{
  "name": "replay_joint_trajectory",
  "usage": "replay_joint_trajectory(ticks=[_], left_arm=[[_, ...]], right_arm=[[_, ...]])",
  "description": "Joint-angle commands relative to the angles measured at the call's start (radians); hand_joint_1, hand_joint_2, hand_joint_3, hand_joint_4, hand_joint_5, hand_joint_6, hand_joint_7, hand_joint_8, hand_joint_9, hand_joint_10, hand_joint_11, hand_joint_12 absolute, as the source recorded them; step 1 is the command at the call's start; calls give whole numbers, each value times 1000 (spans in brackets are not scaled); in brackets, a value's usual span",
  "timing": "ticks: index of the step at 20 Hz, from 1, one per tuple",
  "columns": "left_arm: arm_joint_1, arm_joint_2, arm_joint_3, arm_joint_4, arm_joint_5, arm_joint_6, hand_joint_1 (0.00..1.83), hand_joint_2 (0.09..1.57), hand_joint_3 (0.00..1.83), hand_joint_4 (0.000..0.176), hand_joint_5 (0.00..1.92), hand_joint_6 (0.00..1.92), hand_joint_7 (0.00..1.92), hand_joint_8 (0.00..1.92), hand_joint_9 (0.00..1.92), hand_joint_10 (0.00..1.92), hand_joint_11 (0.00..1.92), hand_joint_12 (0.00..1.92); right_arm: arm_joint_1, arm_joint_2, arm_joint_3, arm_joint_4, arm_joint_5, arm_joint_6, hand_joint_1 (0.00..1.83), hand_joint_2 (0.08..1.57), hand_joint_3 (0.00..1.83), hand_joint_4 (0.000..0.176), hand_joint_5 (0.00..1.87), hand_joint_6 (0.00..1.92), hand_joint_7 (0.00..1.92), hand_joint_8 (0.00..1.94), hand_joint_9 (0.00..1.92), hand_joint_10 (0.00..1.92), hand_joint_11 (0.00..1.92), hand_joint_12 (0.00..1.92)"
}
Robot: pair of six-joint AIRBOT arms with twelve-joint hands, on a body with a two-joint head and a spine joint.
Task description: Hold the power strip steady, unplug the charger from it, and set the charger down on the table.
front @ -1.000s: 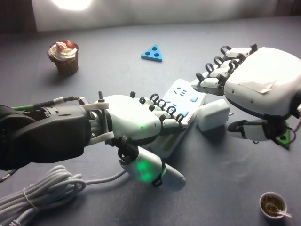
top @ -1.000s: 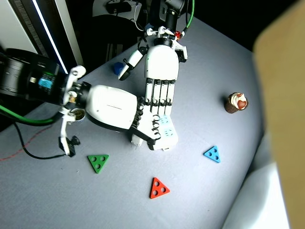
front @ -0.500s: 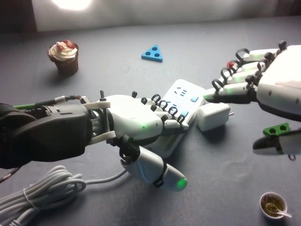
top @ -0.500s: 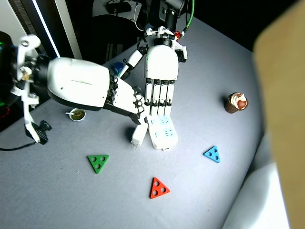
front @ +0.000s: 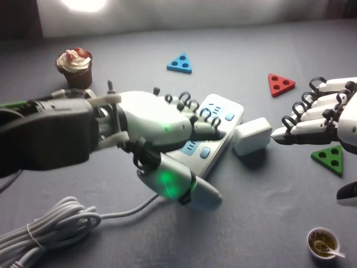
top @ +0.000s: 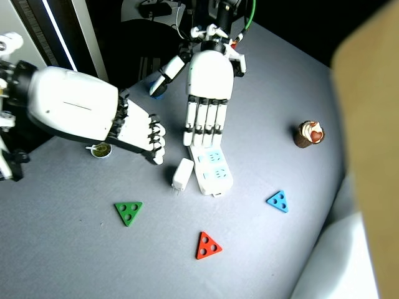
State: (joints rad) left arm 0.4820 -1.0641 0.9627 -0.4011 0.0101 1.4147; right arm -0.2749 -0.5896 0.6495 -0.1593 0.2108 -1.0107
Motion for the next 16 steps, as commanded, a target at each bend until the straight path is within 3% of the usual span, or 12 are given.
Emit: replay_joint_trajectory(ticks=[1, 7, 12, 16], left_arm=[[-20, 7, -7, -4, -67, 1, 45, 1023, 0, 0, 128, 8, 134, 9, 109, 7, 48, 73], [-147, 45, -7, -6, 18, 19, 5, 1049, 6, 0, 168, 14, 161, 8, 126, 6, 69, 77], [-180, 71, -38, -41, 2, 19, 0, 1061, 9, 0, 122, 7, 141, 5, 124, 5, 84, 76], [-191, 80, -51, -66, 5, 20, 0, 1078, 5, 0, 136, 10, 138, 3, 132, 5, 93, 74]], right_arm=[[17, 13, -9, -5, 109, 12, 925, 1012, 4, 0, 382, 0, 398, 0, 410, 0, 203, 513], [29, 44, -44, 12, 109, 14, 972, 998, 0, 0, 449, 4, 468, 3, 462, 3, 206, 617], [32, 44, -49, 34, 109, 14, 1059, 969, 0, 0, 614, 2, 611, 2, 587, 7, 281, 622], [36, 54, -59, 69, 90, 14, 1041, 966, 0, 0, 559, 2, 564, 17, 586, 14, 313, 631]])
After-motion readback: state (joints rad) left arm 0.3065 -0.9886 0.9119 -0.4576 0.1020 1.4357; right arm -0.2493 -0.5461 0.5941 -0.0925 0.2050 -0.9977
